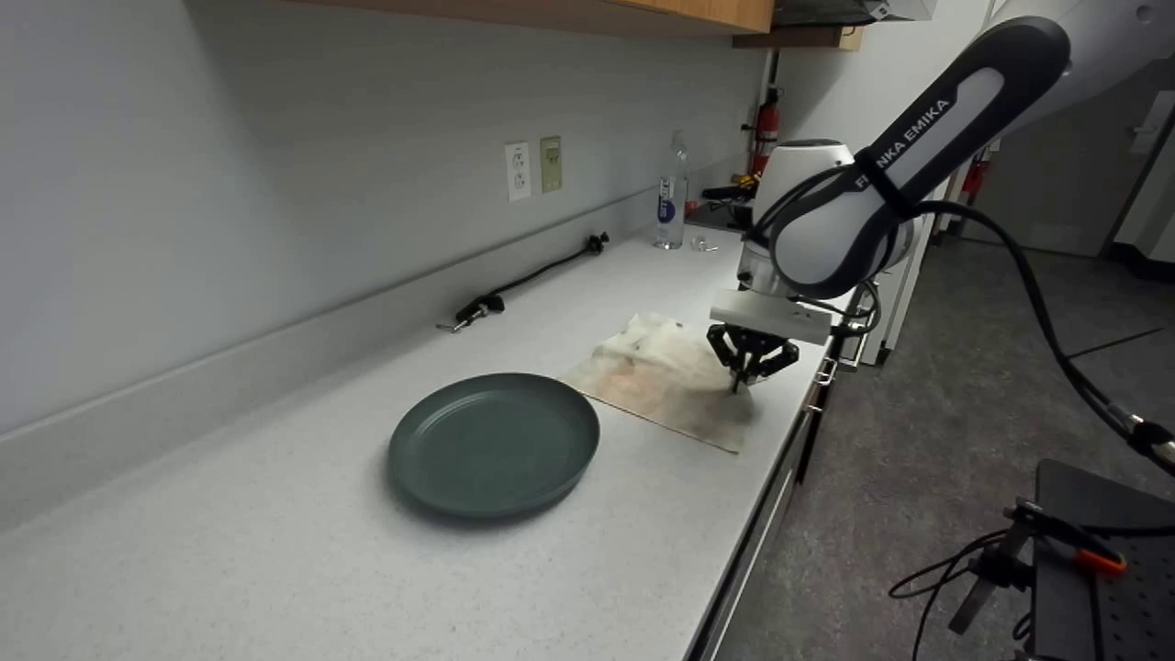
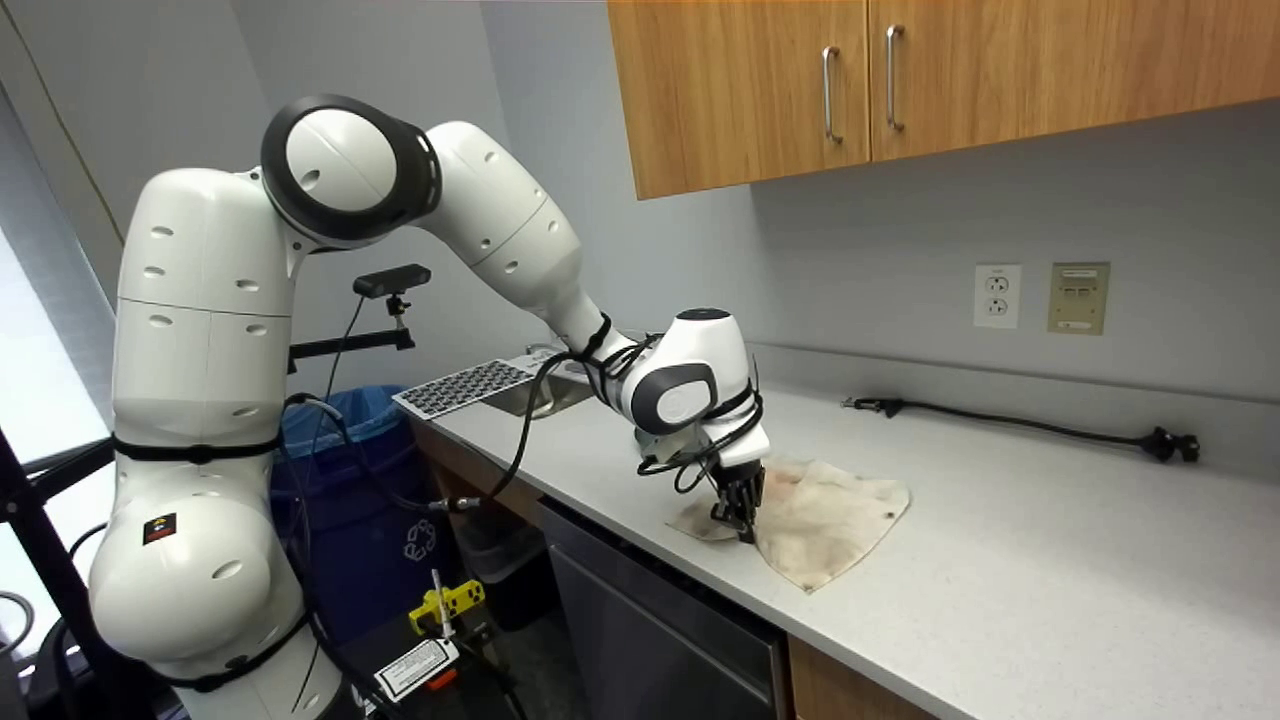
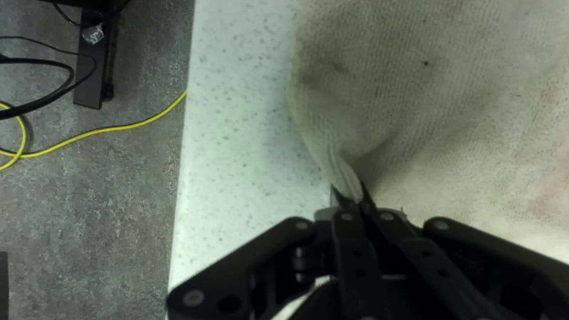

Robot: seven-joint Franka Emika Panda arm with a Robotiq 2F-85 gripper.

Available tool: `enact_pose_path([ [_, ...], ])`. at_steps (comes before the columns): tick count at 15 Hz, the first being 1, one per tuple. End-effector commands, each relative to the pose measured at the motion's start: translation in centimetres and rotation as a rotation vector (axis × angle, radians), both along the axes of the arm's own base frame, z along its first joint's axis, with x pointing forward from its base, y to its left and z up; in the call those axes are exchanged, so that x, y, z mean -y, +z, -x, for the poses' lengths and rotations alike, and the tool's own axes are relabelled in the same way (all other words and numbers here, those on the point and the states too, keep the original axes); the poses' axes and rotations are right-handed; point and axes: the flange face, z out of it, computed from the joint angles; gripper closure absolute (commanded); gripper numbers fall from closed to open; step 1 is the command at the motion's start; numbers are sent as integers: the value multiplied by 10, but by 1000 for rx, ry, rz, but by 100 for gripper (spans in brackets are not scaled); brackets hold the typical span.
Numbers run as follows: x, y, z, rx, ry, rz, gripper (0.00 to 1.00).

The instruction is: Fold the cloth on the table

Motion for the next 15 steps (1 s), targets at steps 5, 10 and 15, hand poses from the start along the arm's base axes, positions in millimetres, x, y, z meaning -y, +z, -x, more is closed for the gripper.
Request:
enact_pose_path([
  [5,17,11,54,-42,-3,31,99],
  [10,27,25,83,-62,36,67,99],
  [15,16,57,76,-35,107,115,99],
])
